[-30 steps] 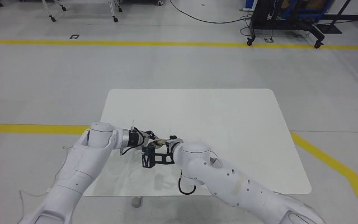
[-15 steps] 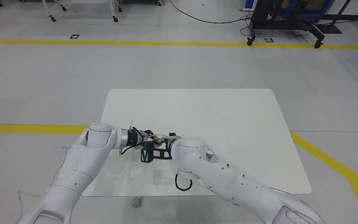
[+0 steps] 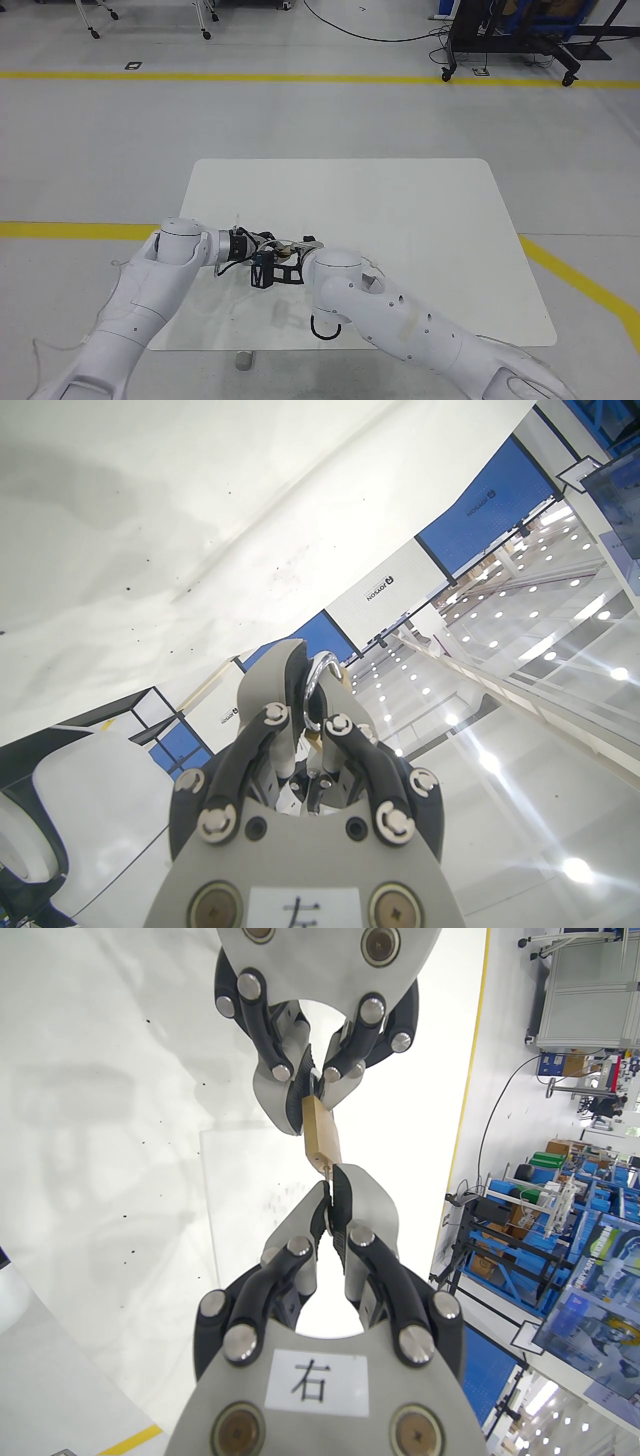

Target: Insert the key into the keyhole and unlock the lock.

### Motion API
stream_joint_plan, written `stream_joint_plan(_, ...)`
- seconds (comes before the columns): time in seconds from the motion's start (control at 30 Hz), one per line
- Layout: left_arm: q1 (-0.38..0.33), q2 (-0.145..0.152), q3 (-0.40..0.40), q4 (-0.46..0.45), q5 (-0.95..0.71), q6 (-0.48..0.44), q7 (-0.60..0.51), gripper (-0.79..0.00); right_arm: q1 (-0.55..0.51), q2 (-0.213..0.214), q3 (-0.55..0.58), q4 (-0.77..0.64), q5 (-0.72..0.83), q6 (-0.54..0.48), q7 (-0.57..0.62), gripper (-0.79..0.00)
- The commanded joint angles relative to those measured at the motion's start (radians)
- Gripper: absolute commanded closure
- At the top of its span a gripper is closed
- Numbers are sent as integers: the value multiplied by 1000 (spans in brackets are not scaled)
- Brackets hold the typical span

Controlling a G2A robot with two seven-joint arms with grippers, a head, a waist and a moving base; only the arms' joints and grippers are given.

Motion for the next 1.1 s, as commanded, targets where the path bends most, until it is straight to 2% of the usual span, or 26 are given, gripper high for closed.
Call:
stream_joint_plan(0.0,0,1,3,-5,0,-5,-10,0,1,-3,-2,1,2,-4,7,0)
stream_joint_plan(0.33,-5,7,7,2,-13,-12,-59,0,-6,-14,6,0,0,-11,-3,0)
stream_joint_plan(0.67,-10,10,14,11,-17,-18,-59,0,-26,-17,27,-8,-11,-11,-5,0)
stream_joint_plan(0.73,-11,10,15,13,-19,-18,-55,0,-30,-18,31,-10,-11,-14,-3,-151)
stream_joint_plan(0.83,-11,10,18,16,-30,-10,-59,0,-35,-19,38,-14,-11,-13,1,-256)
stream_joint_plan(1.07,-14,11,23,18,-36,-12,-61,0,-43,-22,48,-25,-18,-18,7,-256)
